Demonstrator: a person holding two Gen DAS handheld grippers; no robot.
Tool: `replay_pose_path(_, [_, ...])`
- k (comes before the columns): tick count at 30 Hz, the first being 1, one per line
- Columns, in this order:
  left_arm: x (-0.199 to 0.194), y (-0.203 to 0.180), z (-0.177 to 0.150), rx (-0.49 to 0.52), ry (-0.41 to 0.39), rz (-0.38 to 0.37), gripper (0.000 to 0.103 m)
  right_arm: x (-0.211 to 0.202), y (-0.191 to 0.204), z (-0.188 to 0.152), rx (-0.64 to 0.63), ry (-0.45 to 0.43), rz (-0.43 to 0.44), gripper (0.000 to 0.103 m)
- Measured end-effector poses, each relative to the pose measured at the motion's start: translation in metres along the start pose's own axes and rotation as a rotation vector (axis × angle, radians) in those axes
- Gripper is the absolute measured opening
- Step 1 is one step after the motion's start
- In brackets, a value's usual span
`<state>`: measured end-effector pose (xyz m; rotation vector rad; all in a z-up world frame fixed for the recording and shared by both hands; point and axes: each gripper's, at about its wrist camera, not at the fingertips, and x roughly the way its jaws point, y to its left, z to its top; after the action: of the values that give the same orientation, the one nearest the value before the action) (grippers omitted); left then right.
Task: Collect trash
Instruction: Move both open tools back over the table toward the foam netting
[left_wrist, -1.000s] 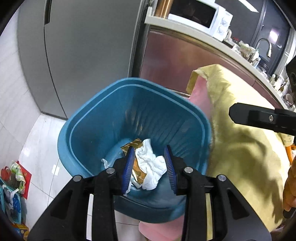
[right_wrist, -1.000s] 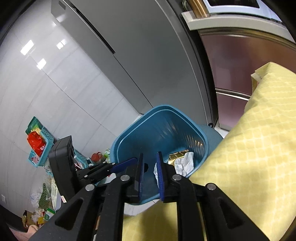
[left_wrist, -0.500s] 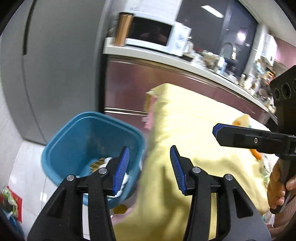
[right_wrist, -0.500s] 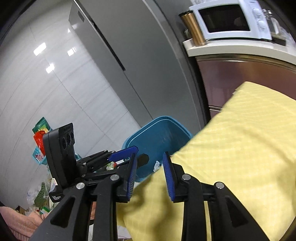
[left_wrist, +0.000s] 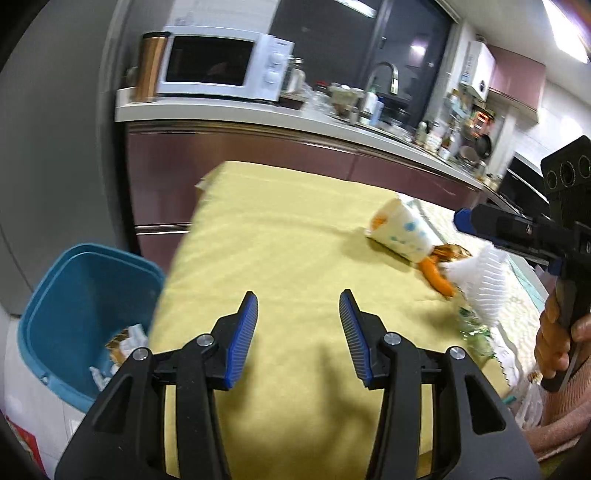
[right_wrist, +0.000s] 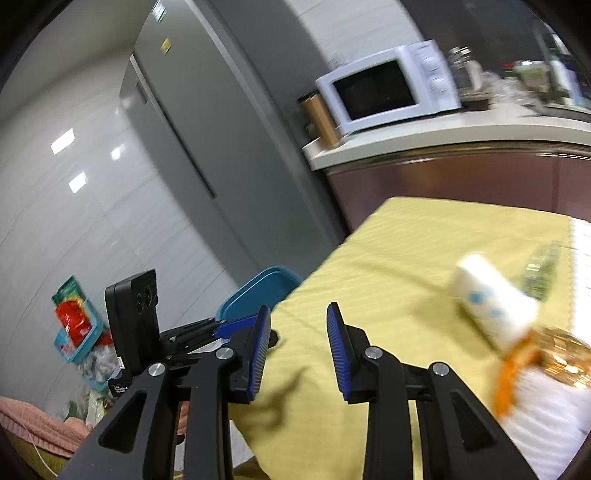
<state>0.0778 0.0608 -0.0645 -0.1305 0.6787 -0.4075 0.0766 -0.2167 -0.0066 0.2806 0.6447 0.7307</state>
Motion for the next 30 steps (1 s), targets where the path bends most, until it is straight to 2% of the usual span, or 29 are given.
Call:
replay_pose_path(3, [0.006,-0.017,0.001,0.024,0.014,-0.039,0.046,-0.032,-0.017,-0.007,0.035,-0.053,-0.061,0.034])
replay_pose_path(10, [0.023,-0.066,0.006,0.098,0.042,-0.160,0.049,-0.100,-0.071,-0.024,0.147,-0.160,-0.227,0.035])
replay_pose_path(13, [0.031,-0.090,0.009,0.134,0.058,-0.222,0.050,-0.115,-0.086,-0.032,0.178,-0.184,-0.263,0.036])
replay_pose_path(15, [0.036,-0.106,0.009,0.153,0.071,-0.264,0.052,-0.123,-0.096,-0.037,0.196,-0.196,-0.291,0.042])
replay_pose_path(20, [0.051,-0.142,0.010,0.215,0.093,-0.322,0.057,-0.126,-0.117,-0.048,0.220,-0.185,-0.295,0.050])
replay_pose_path(24, [0.069,-0.163,0.011,0.252,0.129,-0.347,0.057,-0.120,-0.125,-0.052,0.205,-0.164,-0.285,0.054])
replay_pose_path(26, [0.076,-0.170,0.010,0.265,0.142,-0.350,0.057,-0.116,-0.126,-0.052,0.193,-0.156,-0.285,0.059])
replay_pose_path(30, [0.090,-0.184,0.010,0.279,0.175,-0.369,0.056,-0.109,-0.130,-0.053,0.172,-0.136,-0.268,0.059])
